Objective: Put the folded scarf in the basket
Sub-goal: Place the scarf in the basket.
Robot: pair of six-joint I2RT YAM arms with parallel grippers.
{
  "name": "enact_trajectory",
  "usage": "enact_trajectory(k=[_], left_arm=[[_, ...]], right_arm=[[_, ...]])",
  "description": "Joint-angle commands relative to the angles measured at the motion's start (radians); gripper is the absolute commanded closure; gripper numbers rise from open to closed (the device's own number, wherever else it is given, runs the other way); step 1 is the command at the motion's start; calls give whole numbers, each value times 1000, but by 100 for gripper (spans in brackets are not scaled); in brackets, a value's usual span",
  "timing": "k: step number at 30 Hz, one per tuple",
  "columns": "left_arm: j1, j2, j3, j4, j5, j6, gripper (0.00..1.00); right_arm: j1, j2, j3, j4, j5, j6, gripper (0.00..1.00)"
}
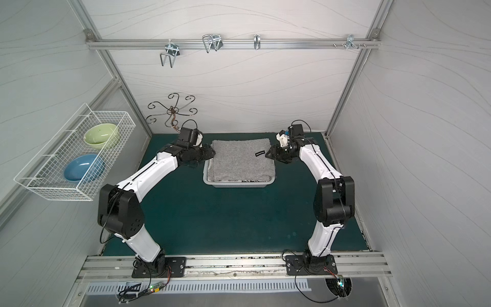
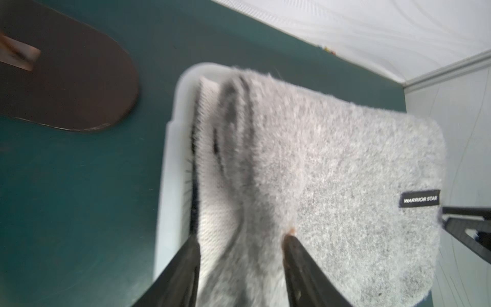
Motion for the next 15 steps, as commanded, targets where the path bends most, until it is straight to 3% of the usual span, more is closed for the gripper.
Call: enact_trajectory(k=[1,6,11,15], left_arm=[[7,-101,-10,-15,-72,8,47],[-17,-154,-85,143,80,-87,53],[-95,-83,-102,276,184,-138,53],[-112,-2,-99,256,168,-121,53]], right_arm=[[10,-102,14,-55,47,-19,43],[84,-106,26,-5,-22,3,48],[138,10,51,45,-82,34,50],[134,73,19,87,-83,39,51]])
